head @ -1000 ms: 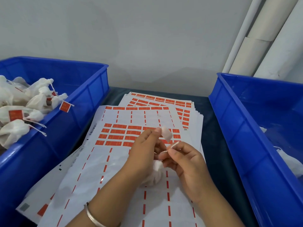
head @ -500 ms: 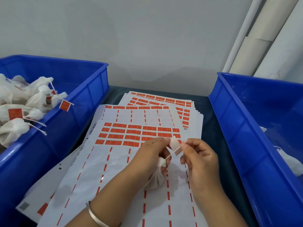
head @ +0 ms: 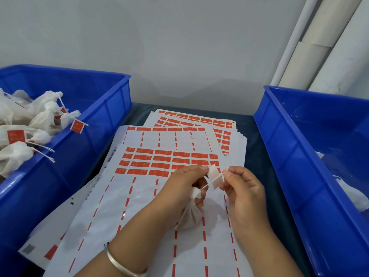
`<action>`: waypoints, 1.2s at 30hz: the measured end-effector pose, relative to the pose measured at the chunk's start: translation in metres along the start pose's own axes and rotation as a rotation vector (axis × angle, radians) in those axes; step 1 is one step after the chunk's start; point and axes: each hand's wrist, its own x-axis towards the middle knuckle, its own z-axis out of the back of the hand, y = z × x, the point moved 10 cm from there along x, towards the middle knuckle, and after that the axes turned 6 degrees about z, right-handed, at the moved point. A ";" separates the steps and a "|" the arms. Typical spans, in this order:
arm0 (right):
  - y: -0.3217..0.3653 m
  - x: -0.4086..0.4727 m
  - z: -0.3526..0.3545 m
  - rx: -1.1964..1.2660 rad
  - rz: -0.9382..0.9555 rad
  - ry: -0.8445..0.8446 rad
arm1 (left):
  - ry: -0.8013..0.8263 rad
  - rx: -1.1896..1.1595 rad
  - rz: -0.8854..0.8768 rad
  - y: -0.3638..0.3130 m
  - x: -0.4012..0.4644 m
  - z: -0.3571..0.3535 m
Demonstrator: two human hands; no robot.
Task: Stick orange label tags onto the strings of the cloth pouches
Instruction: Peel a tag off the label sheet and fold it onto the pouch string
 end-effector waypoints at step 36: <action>-0.014 0.002 0.002 0.146 -0.114 -0.031 | 0.046 0.212 -0.319 -0.030 -0.016 -0.013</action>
